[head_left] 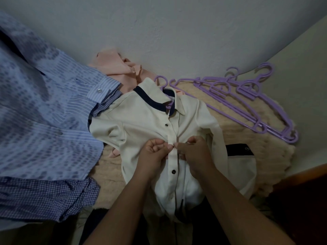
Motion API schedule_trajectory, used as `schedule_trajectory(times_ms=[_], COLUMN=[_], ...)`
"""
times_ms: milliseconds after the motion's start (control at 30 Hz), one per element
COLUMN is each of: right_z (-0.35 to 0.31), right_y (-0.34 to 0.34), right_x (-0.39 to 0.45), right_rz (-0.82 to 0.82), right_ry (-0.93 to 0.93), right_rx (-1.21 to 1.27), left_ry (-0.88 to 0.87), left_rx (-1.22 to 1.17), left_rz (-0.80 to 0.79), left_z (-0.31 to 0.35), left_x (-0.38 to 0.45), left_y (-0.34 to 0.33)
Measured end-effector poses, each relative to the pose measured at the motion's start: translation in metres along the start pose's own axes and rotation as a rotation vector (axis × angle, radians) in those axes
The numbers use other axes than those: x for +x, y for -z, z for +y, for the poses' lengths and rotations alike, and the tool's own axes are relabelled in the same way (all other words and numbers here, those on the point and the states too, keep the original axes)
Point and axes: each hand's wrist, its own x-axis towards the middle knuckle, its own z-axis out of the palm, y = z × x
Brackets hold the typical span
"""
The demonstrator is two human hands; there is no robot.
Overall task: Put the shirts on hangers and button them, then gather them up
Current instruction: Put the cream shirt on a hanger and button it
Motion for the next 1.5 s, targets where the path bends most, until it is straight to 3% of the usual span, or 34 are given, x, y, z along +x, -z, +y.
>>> schedule_trajectory(times_ms=[133,433,600,733,867,1000,1100,1267,1367,1500], right_z=[-0.001,0.001,0.008,0.006,0.005,0.005,0.002,-0.011,-0.016,-0.018], right_y=[-0.002,0.002,0.0,0.005,0.011,0.014,0.013,0.016,0.021,0.027], right_x=[0.003,0.002,0.005,0.003,-0.001,-0.001,-0.006,-0.016,-0.02,-0.025], right_rz=[-0.004,-0.255,-0.189,-0.279,-0.14,-0.014,-0.019,-0.189,-0.317,-0.431], right_ry=[-0.028,-0.238,-0.19,-0.182,-0.063,-0.002,-0.046,-0.248,-0.315,-0.267], right_rx=[-0.017,0.38,0.289,0.376,0.2,0.148,0.133,0.154,0.124,0.107], left_ry=[-0.027,0.107,0.083,0.069,-0.171,-0.4,-0.436,-0.343,-0.223,-0.175], left_rx=[0.009,-0.156,-0.075,-0.046,0.254,0.54,0.622,0.552,0.493,0.66], left_rz=[0.007,-0.017,-0.015,0.024,0.152,0.444,0.576,0.746,0.715,0.347], left_z=[0.001,-0.003,0.001,0.006,0.007,0.008,0.006,0.014,0.021,0.026], left_x=[0.001,0.003,0.0,0.0,-0.007,-0.027,-0.037,-0.047,-0.056,-0.057], left_y=[-0.002,0.0,-0.004,-0.004,0.005,0.018,0.023,0.022,0.024,0.03])
